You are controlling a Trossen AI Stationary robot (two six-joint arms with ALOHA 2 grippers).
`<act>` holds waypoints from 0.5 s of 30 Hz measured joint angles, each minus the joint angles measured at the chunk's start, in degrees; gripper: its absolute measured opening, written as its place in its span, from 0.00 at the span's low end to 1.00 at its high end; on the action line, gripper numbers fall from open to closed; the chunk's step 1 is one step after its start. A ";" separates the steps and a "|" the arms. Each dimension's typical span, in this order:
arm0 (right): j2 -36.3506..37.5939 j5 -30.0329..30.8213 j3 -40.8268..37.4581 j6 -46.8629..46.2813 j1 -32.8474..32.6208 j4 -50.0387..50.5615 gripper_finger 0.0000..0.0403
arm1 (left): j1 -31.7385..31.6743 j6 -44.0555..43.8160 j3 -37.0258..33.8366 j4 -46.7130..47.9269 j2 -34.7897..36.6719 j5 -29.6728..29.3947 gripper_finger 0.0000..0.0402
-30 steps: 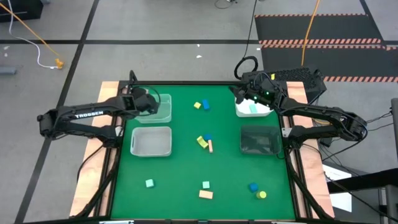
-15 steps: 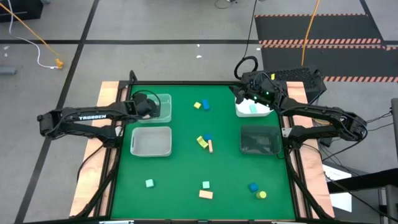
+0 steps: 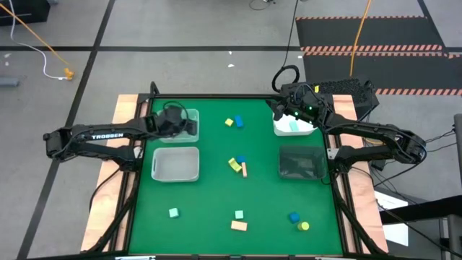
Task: Sort & place blocks by color
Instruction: Put the left light blue block into the white bin
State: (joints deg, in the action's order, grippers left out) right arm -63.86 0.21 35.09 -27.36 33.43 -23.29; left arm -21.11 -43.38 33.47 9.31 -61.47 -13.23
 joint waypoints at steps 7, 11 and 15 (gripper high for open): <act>0.00 -0.02 0.00 1.16 0.00 0.04 0.58 | 5.98 16.38 0.04 -14.67 1.81 19.53 0.57; 0.00 -0.10 0.00 1.45 0.00 0.70 0.58 | 12.18 14.58 0.04 -9.87 5.01 21.09 0.57; 0.00 -0.20 0.00 2.74 0.00 3.49 0.58 | 19.44 11.25 2.10 2.57 8.44 21.16 0.57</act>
State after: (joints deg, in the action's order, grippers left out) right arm -63.86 0.01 35.09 -24.62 33.43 -19.80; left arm -1.67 -32.13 35.58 11.87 -53.04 7.93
